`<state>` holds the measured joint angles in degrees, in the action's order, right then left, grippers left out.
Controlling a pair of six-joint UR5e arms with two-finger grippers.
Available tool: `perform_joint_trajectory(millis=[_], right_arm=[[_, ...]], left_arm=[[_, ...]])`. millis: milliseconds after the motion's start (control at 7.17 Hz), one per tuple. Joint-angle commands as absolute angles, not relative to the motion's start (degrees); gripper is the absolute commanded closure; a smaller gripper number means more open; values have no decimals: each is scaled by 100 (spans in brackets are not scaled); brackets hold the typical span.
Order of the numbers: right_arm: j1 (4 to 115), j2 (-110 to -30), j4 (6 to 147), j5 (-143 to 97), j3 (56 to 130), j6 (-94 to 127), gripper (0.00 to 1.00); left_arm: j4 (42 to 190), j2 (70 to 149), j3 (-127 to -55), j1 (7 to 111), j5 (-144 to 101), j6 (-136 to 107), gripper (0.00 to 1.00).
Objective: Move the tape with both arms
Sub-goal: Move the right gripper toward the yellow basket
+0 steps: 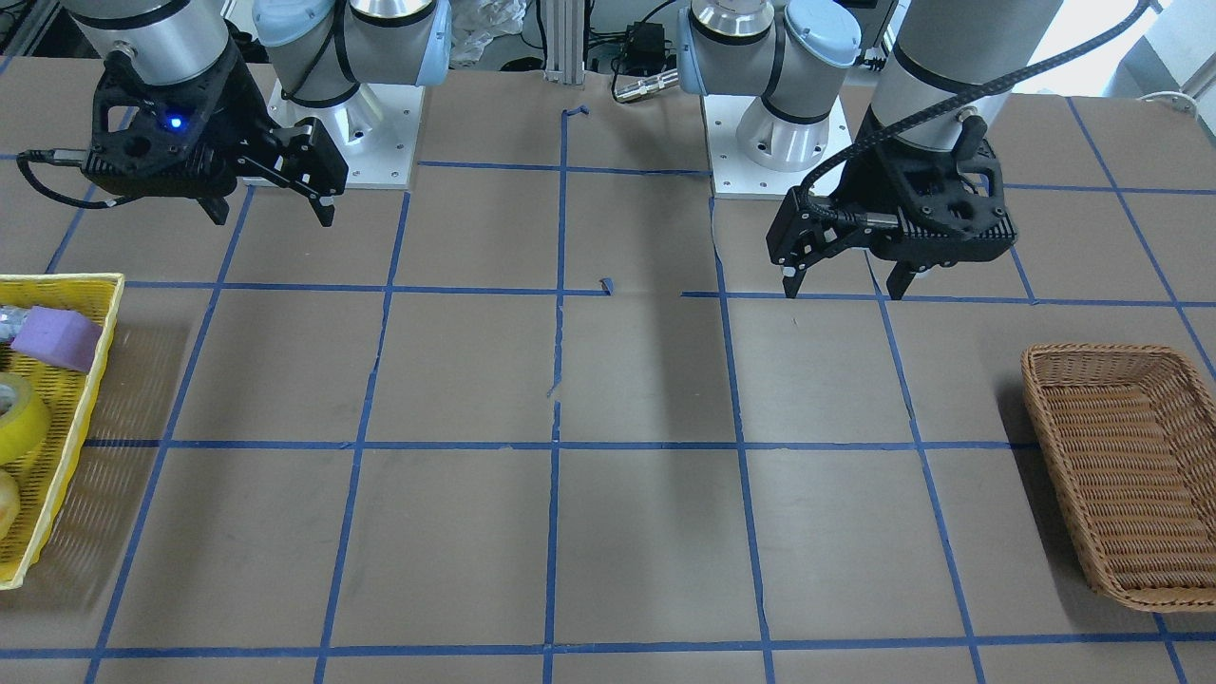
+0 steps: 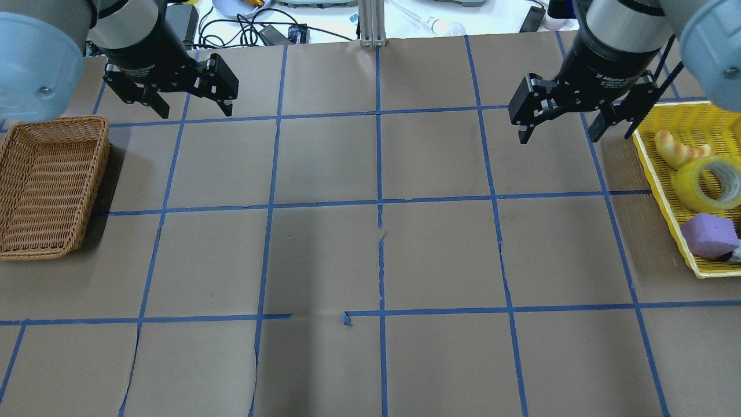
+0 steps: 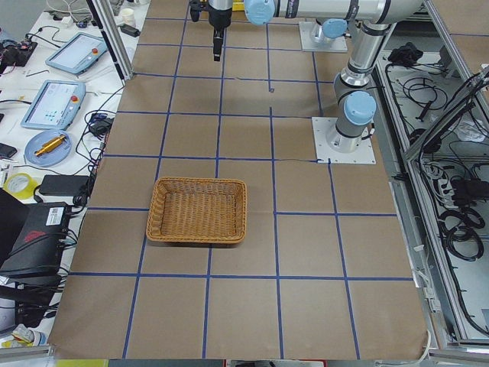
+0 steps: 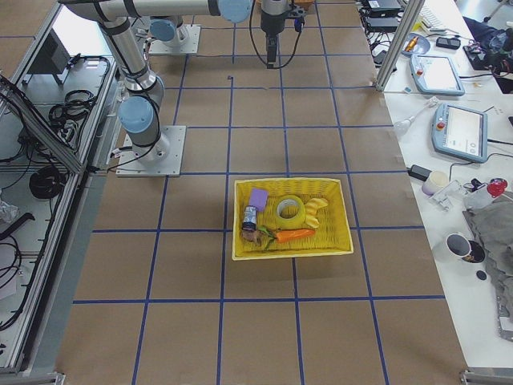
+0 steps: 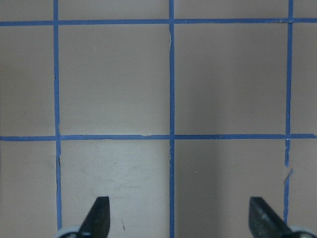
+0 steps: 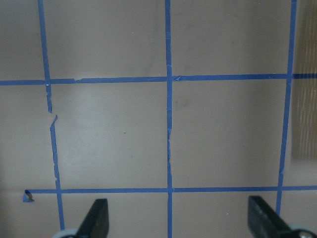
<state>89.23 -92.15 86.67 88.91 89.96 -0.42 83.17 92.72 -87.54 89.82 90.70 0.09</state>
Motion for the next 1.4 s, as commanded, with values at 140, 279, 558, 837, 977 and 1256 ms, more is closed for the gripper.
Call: perform_joint_trajectory(millis=[140,279,558,837,977,1256], right_arm=[[9062,-9211,8675,8947,8991,-44,0],[9062,-9194,8684,9017,9009,-35,0],[8870,-9010,8806,9491,9009,18,0],[8012,-8904,9305,9492,9017,-43,0],[7476,-8703,9316,9510,9018,-44,0],[6717,-8255,9447,9912,9018,-35,0]], left_arm=[[8314,9272,-8754,8982,9070,9,0],[8314,9272,-8754,8982,9070,9,0],[8314,9272,-8754,8982,9070,9,0],[8314,9272,-8754,8982,9070,9,0],[8314,9272,-8754,8982,9070,9,0],[8314,9272,-8754,8982,9070,9,0]])
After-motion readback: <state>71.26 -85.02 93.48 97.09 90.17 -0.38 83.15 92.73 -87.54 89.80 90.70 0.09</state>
